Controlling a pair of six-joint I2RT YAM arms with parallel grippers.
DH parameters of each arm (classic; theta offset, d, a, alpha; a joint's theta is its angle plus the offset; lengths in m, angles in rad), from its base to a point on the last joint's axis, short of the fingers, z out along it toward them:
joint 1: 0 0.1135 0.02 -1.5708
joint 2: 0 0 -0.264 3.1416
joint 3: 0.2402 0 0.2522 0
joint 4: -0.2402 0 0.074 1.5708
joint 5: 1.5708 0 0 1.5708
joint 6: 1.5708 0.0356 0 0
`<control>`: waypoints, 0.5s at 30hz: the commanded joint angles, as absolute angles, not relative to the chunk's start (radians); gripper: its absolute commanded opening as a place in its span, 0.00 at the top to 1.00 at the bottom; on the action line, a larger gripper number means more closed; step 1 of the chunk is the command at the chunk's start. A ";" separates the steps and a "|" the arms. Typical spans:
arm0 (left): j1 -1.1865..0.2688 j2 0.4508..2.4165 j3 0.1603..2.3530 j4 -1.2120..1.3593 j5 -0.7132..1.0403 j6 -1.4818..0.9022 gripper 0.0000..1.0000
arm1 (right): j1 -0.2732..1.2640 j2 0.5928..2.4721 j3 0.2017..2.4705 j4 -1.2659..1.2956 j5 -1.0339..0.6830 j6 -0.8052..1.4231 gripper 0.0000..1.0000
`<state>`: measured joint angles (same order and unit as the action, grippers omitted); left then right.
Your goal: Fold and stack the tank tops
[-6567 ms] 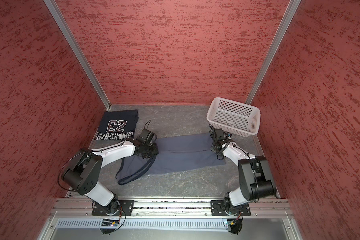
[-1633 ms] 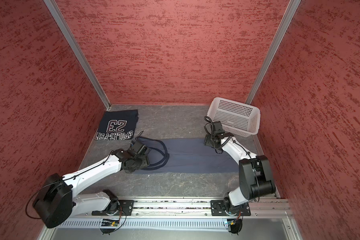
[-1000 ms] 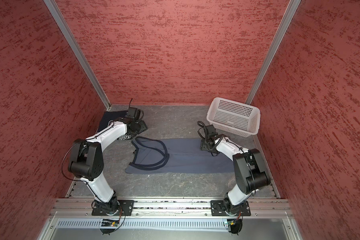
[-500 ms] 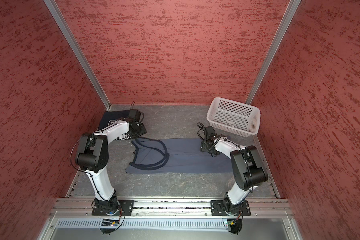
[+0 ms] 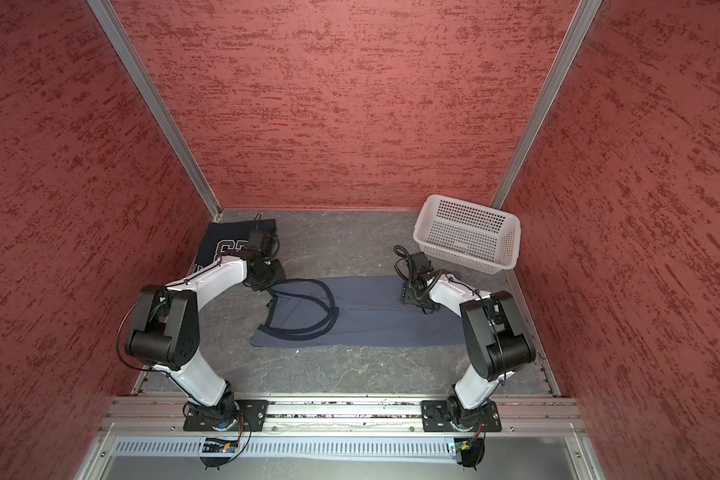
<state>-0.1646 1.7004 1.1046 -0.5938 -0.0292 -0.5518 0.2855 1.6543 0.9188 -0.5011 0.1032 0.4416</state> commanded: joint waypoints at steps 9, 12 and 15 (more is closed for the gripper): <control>-0.145 1.714 1.081 -0.584 -0.072 -0.545 0.56 | 0.291 1.667 0.906 -0.497 0.139 0.457 0.21; -0.144 1.720 1.075 -0.587 -0.072 -0.547 0.56 | 0.290 1.671 0.908 -0.499 0.138 0.457 0.21; -0.154 1.701 1.059 -0.584 -0.094 -0.552 0.54 | 0.291 1.672 0.910 -0.501 0.142 0.454 0.21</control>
<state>-0.1513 1.7016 1.0775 -0.5892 -0.0635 -0.5526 0.2855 1.6592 0.9188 -0.5011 0.1127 0.4450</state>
